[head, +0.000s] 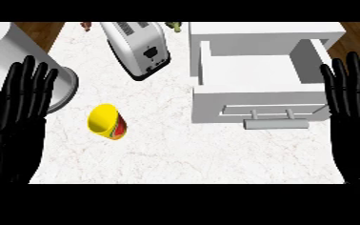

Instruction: Pick up the cup, place it into the drawer and close the drawer

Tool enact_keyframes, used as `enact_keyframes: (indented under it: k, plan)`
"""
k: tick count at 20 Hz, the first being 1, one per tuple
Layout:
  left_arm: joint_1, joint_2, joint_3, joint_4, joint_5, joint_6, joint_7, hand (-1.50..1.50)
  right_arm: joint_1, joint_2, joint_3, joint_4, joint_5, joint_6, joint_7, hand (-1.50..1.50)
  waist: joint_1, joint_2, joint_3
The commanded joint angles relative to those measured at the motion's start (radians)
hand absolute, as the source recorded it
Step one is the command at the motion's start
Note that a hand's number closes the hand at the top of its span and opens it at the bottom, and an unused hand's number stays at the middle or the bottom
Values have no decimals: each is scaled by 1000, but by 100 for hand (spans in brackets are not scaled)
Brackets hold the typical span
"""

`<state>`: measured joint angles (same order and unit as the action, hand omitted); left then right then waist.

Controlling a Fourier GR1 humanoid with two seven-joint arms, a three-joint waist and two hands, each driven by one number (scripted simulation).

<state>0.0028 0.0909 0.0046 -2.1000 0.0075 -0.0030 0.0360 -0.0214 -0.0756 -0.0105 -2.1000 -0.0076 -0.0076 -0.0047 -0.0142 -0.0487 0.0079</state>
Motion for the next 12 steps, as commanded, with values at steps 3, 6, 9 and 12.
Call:
enact_keyframes:
  k: [3,6,9,12]
  plan:
    - [2,49,-48,-51,167,-168,21,-150,-28,10,3,-27,19,-27,34,-150,15,46,-8]
    - [3,124,-38,13,329,-354,-62,-150,-24,-10,-19,28,9,-3,6,-150,12,51,-10]
    - [54,95,-19,85,488,-363,34,-150,-45,-64,11,49,59,30,82,-150,17,52,-10]
    - [53,123,42,176,553,-411,27,-150,-14,-107,-44,18,5,78,89,-150,12,49,-9]
